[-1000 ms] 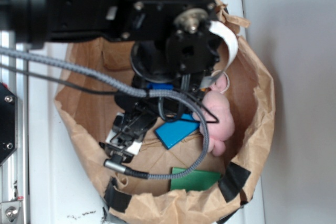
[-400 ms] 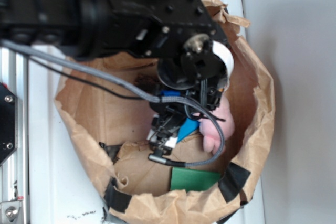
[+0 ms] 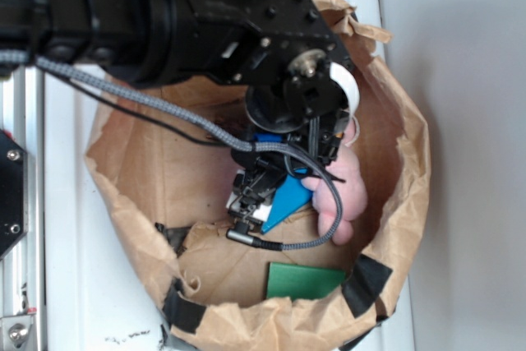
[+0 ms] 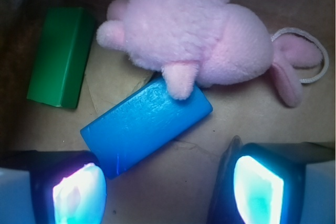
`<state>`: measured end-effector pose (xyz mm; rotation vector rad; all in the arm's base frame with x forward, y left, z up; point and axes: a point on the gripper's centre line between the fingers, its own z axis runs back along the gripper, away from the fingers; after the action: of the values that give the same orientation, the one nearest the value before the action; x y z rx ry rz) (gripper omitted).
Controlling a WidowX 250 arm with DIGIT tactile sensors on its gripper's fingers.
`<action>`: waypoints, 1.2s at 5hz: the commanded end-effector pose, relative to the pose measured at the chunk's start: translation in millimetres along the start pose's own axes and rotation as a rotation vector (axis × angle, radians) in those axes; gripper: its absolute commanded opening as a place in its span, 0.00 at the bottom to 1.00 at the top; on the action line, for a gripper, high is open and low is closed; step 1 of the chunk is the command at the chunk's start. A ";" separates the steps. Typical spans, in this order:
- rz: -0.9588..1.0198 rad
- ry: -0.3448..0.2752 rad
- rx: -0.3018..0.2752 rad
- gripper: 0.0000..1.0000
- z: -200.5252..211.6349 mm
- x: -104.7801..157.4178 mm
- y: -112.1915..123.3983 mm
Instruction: Grab the wood chip.
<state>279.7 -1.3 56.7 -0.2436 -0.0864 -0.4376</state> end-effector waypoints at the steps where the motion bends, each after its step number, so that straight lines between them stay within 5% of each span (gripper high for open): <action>1: 0.019 -0.168 0.138 1.00 11.8 -7.0 14.8; 2: 0.015 -0.188 0.189 1.00 -1.9 -14.6 18.4; 5: 0.014 -0.078 0.328 1.00 -55.4 -21.3 9.3; 6: 0.040 -0.108 0.326 0.00 -53.5 -21.5 9.0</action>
<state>272.3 11.9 9.5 0.0541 -0.2770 -0.3360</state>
